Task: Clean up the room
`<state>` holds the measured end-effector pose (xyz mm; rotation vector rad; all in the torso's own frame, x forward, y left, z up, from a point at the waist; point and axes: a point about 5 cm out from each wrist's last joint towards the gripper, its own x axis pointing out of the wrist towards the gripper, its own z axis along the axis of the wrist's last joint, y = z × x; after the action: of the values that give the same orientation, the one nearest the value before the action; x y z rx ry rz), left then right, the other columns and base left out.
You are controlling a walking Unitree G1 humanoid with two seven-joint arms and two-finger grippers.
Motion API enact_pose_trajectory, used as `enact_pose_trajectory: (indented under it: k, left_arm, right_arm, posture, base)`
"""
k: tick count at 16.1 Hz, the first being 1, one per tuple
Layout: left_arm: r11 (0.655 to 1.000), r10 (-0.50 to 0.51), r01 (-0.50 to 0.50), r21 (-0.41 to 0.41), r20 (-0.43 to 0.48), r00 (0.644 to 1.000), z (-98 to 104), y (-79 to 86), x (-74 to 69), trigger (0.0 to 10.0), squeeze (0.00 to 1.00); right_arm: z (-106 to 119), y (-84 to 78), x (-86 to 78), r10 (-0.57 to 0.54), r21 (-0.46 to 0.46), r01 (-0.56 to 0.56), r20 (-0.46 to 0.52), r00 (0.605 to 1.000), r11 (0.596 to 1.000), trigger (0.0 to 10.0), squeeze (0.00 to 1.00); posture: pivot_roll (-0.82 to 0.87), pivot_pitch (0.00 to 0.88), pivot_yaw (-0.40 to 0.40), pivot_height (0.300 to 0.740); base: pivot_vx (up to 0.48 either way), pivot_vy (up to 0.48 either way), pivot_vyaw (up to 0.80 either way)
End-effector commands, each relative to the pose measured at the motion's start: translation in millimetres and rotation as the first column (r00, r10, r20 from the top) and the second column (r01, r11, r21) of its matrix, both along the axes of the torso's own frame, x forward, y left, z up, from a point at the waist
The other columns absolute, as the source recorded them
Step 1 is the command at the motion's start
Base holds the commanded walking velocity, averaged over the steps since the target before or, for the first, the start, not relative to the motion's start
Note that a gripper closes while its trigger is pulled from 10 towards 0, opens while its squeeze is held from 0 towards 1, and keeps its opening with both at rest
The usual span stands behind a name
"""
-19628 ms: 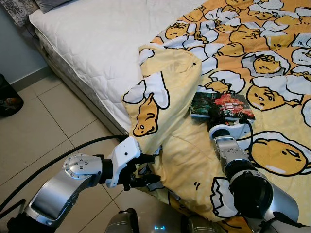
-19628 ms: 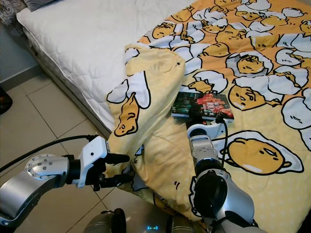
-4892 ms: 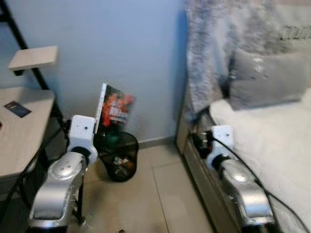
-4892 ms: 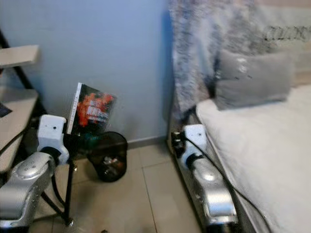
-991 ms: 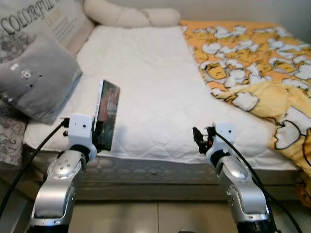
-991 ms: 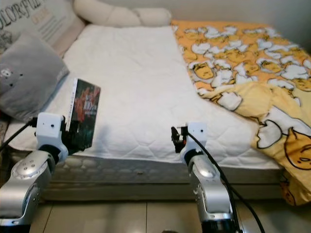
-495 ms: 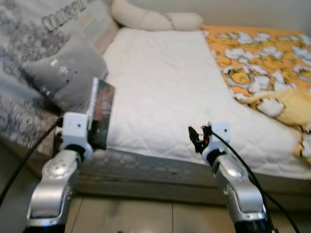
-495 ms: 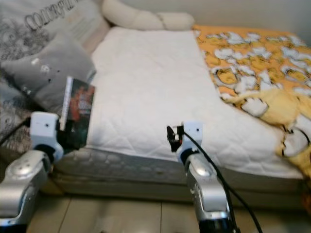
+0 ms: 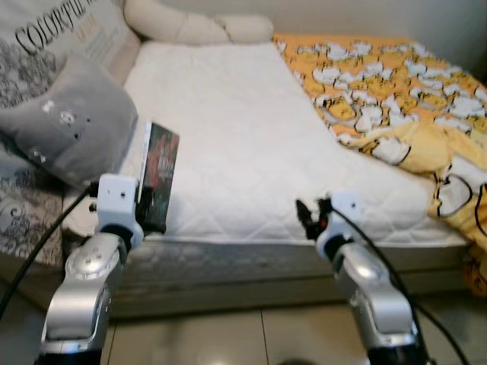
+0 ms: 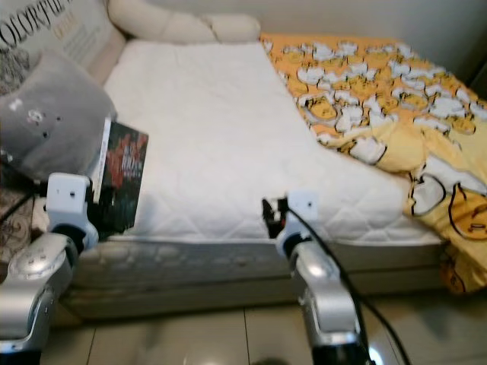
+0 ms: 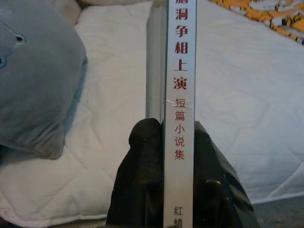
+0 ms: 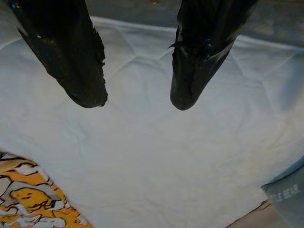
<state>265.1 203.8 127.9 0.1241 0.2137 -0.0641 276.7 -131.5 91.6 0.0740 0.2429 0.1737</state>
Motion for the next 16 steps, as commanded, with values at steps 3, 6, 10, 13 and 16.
enact_pose_trajectory:
  k: [3,6,10,13,16]
  left_arm:
    - [0.999,-0.031,0.031,-0.006,0.036,0.999,7.8,-7.4,2.5,10.0,0.00]
    - [0.999,-0.029,0.030,-0.020,0.042,0.999,8.5,-7.9,2.8,10.0,0.00]
    - [0.999,-0.041,0.041,-0.011,0.051,0.998,10.1,-8.2,3.2,10.0,0.00]
    - [0.999,-0.042,0.043,-0.017,0.052,0.998,10.4,-8.3,2.8,10.0,0.00]
    - [0.999,-0.048,0.049,-0.022,0.055,0.997,11.0,-9.3,2.7,10.0,0.00]
  right_arm:
    - [-2.9,-5.2,-0.6,-0.021,0.001,0.021,-0.017,1.000,1.000,10.0,0.00]
    - [-3.3,-4.9,-0.6,-0.022,0.003,0.022,-0.020,1.000,1.000,10.0,0.00]
    - [-3.0,-4.2,-0.5,-0.019,0.007,0.020,-0.018,1.000,1.000,10.0,0.00]
    - [-3.1,-3.7,-0.6,-0.015,0.005,0.015,-0.017,1.000,1.000,10.0,0.00]
    - [-2.6,-3.7,-0.3,-0.014,0.004,0.014,-0.012,1.000,1.000,10.0,0.00]
  posture:
    - [-0.05,0.000,0.004,0.740]
    - [-0.05,0.000,0.003,0.740]
    - [-0.05,0.000,0.003,0.740]
    - [-0.05,0.000,0.003,0.740]
    - [-0.04,0.000,0.003,0.740]
  base:
    - [0.000,0.375,0.00]
    - [0.000,0.180,0.00]
    - [0.000,0.000,0.00]
    - [0.174,0.000,0.00]
    - [0.290,0.000,0.00]
